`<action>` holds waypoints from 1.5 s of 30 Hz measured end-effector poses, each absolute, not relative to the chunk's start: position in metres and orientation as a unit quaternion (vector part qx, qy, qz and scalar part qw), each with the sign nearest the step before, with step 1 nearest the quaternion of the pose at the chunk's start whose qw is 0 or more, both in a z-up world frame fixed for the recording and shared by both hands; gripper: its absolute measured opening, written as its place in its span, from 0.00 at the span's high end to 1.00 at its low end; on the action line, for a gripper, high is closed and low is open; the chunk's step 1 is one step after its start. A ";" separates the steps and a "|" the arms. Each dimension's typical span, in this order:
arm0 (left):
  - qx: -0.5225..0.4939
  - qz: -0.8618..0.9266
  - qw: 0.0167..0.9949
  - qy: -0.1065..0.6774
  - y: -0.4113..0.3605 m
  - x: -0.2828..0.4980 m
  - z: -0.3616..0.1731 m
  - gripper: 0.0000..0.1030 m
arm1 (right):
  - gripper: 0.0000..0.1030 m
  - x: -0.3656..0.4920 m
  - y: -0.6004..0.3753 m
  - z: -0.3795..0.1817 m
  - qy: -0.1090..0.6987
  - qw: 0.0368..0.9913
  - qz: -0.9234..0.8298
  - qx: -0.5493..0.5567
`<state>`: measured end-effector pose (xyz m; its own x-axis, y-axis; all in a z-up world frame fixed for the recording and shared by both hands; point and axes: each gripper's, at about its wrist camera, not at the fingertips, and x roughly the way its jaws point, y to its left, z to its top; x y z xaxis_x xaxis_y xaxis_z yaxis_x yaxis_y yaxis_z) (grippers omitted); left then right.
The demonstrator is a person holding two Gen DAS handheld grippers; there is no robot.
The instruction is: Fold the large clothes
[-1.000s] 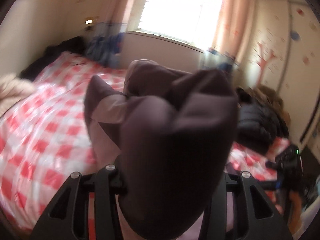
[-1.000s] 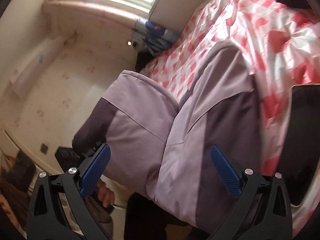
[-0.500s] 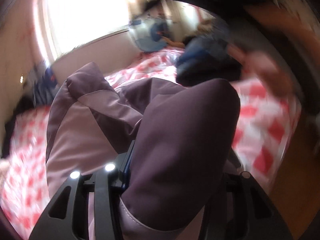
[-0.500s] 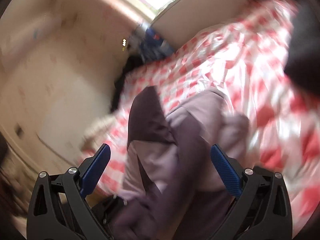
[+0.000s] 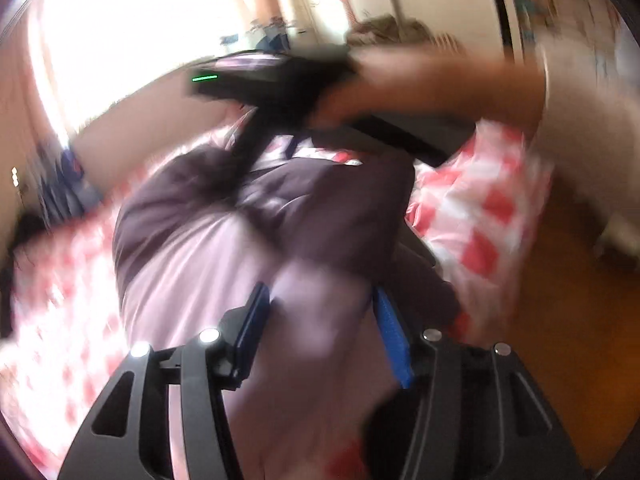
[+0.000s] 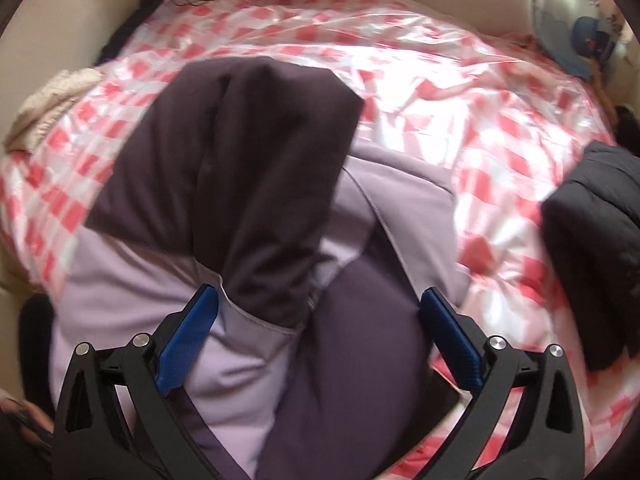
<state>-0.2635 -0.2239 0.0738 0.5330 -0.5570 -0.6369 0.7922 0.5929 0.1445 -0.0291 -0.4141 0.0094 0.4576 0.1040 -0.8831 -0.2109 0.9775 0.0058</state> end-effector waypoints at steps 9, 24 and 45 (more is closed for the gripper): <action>-0.195 -0.285 0.814 0.467 -0.061 -0.063 0.028 0.27 | 0.07 -0.050 -0.454 -0.027 0.487 0.870 0.053 0.048; -0.106 -0.266 0.857 0.429 -0.047 -0.041 0.055 0.22 | 0.06 0.006 -0.372 -0.042 0.397 0.880 0.159 0.209; 0.033 -0.175 0.883 0.434 -0.032 0.001 0.045 0.16 | 0.06 0.054 -0.302 -0.002 0.467 0.870 0.157 -0.008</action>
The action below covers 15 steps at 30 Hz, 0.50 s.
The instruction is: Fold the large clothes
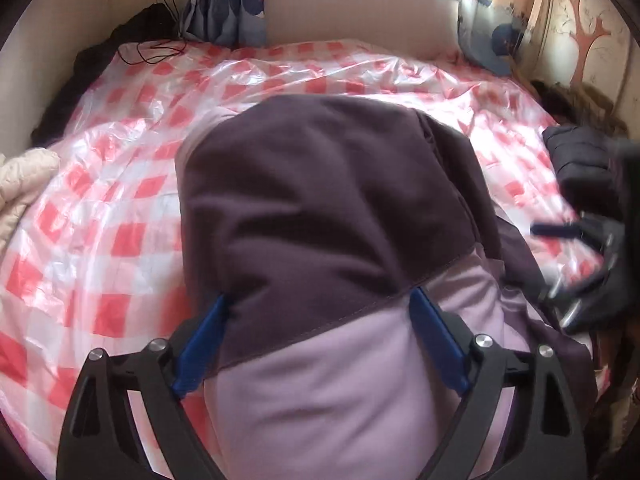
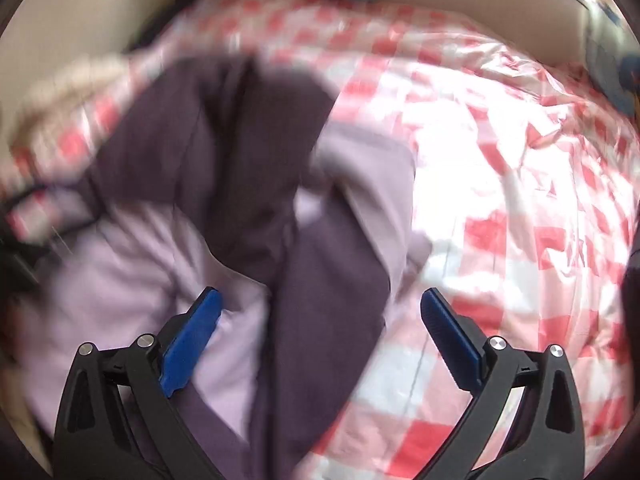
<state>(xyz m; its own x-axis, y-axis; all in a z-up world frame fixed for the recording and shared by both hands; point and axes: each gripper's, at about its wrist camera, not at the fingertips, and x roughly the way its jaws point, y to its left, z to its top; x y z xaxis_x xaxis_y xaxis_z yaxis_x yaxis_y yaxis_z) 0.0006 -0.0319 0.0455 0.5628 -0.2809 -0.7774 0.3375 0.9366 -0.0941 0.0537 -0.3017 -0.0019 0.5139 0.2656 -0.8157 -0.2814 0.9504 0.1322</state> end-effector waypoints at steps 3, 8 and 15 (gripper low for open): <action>0.038 -0.175 0.884 0.432 -0.031 0.000 0.045 0.16 | 0.06 0.077 -0.313 0.023 0.420 0.893 0.149 0.060; 0.051 -0.176 0.884 0.429 -0.034 0.010 0.038 0.15 | 0.06 0.138 -0.305 -0.066 0.467 0.872 0.109 0.097; 0.072 -0.182 0.878 0.438 -0.040 0.013 0.036 0.11 | 0.07 0.137 -0.324 -0.079 0.491 0.850 0.121 0.150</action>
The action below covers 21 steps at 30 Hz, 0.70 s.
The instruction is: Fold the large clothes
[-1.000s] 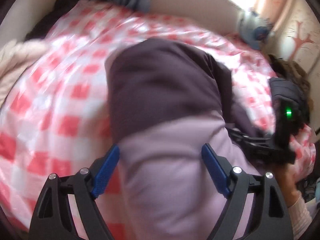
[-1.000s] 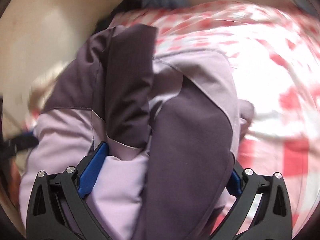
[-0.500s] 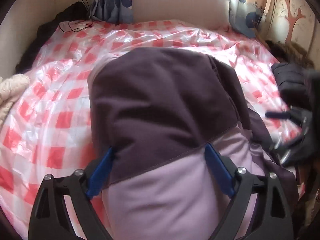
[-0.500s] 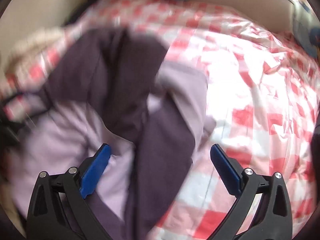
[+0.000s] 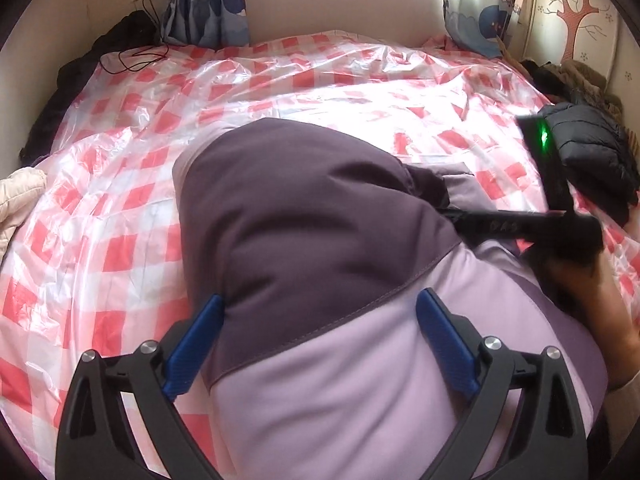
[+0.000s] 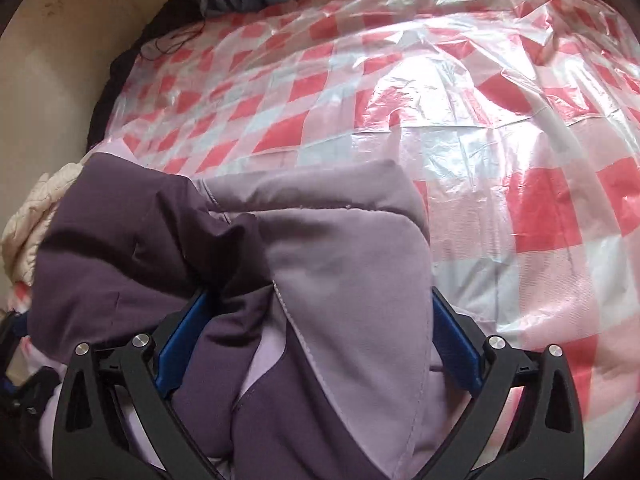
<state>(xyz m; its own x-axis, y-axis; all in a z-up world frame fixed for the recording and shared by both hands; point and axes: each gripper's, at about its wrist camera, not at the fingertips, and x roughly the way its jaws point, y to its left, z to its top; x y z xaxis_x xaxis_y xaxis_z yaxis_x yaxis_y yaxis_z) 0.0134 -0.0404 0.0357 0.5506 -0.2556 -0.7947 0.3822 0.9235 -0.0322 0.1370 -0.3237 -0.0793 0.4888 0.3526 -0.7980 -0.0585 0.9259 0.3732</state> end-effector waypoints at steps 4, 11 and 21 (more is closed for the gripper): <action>0.060 -0.181 0.884 0.427 -0.029 -0.008 0.049 0.11 | 0.07 0.070 -0.333 -0.014 0.440 0.875 0.154 0.133; 0.071 -0.211 0.881 0.418 -0.049 -0.039 0.060 0.11 | 0.07 -0.033 -0.326 -0.035 0.476 0.874 0.097 0.028; 0.155 -0.193 0.882 0.400 -0.107 -0.060 0.031 0.06 | 0.07 -0.041 -0.322 -0.059 0.532 0.838 0.120 0.023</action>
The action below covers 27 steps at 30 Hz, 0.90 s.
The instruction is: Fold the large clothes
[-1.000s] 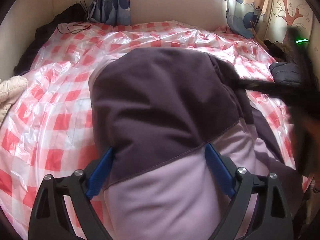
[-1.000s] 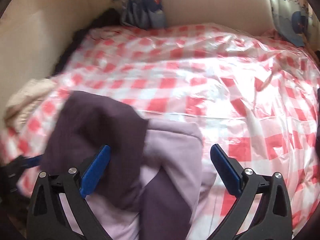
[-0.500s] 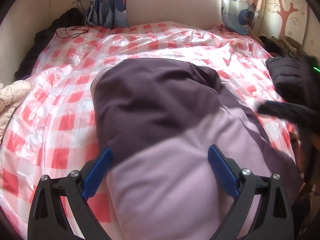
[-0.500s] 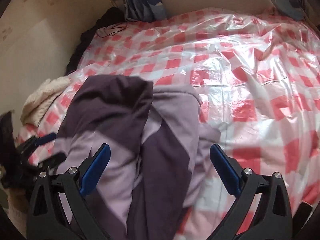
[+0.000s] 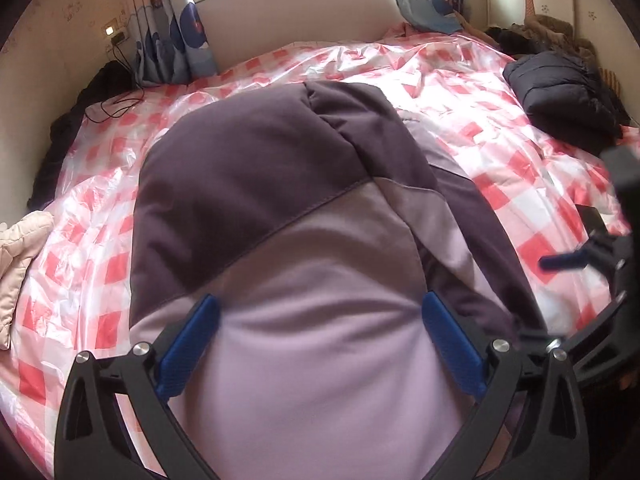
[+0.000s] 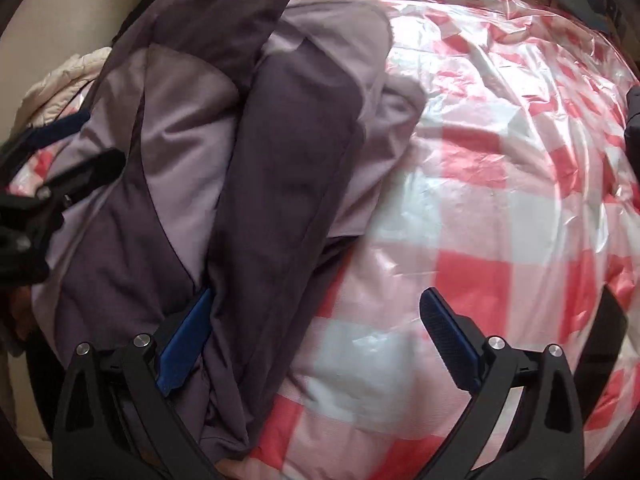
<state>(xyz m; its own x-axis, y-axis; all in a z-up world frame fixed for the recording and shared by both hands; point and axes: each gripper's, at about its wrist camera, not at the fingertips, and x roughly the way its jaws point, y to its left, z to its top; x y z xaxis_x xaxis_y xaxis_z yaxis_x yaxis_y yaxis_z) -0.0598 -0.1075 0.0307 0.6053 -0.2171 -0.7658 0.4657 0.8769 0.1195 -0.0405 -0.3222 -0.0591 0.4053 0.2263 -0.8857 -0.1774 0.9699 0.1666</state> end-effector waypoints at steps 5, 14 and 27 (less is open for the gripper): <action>0.139 -0.199 0.884 0.400 -0.100 -0.058 0.032 0.06 | 0.07 -0.011 -0.337 0.008 0.426 0.887 0.130 0.119; 0.166 -0.203 0.880 0.396 -0.112 -0.060 0.027 0.06 | 0.06 0.092 -0.329 -0.100 0.499 0.842 0.118 0.170; -0.071 -0.174 0.884 0.427 0.032 -0.086 0.052 0.06 | 0.06 -0.053 -0.344 -0.046 0.488 0.838 0.171 0.175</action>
<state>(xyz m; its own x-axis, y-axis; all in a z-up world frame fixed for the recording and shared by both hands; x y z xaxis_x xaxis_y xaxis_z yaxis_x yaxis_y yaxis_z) -0.0863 0.0319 0.0516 0.5744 -0.3689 -0.7307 0.2481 0.9292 -0.2741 -0.0529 -0.3444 -0.0462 0.4655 0.4567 -0.7581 -0.1154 0.8806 0.4596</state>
